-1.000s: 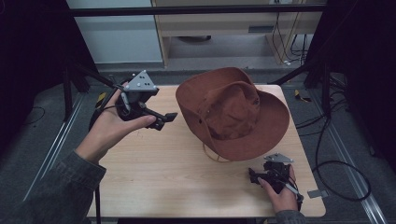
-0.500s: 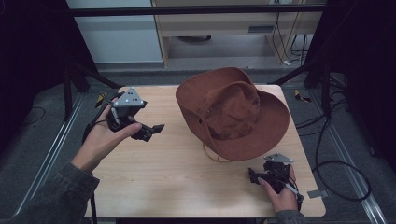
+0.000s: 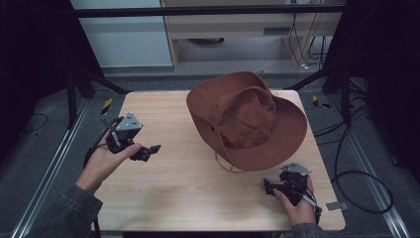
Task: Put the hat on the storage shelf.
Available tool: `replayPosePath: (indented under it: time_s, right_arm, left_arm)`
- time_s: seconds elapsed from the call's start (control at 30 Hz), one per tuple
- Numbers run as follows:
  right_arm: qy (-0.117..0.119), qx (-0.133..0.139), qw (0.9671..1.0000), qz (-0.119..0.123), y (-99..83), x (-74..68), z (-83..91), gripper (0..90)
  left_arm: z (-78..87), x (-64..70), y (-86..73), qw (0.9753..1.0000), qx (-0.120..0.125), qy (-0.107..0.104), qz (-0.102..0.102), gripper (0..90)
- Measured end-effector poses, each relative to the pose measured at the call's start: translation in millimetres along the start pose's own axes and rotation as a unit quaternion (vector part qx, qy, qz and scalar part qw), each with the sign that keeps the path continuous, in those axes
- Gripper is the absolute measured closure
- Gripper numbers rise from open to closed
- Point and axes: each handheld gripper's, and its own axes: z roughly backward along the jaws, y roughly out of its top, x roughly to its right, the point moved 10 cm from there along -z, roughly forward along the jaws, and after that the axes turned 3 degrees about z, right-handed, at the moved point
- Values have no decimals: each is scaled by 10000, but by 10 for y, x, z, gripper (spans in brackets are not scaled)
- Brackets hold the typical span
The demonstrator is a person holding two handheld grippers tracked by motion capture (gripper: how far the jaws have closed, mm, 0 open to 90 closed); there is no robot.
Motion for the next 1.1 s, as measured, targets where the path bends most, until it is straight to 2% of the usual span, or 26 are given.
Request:
replayPosePath:
  time_s: [0.07,0.13,0.27,0.37,0.5,0.73,0.97,1.1]
  right_arm:
    - [1,0,10000,-2,0,0,0,4]
    - [3,0,10000,-2,0,-1,0,5]
    - [1,-1,10000,-1,0,0,0,4]
    - [-1,-3,10000,-2,-1,-1,1,4]
    - [0,-2,10000,-3,0,-1,1,4]
    - [3,-1,10000,-4,0,-2,1,4]
    - [-1,-2,10000,-3,-1,-1,1,4]
    - [-3,-3,10000,1,-1,0,1,4]
  left_arm:
    - [-27,-55,-101,9999,-33,23,126,40]
    - [-41,-84,-183,9995,-6,-53,300,44]
    - [-57,-197,-393,9989,-100,-15,460,45]
    - [-58,-244,-464,9985,-132,22,531,45]
    - [-69,-328,-644,9978,-337,128,550,47]
    - [-93,-418,-875,9964,-441,206,694,47]
    - [-185,-461,-1081,9946,-451,148,925,45]
    - [-264,-456,-1198,9936,-552,128,978,44]
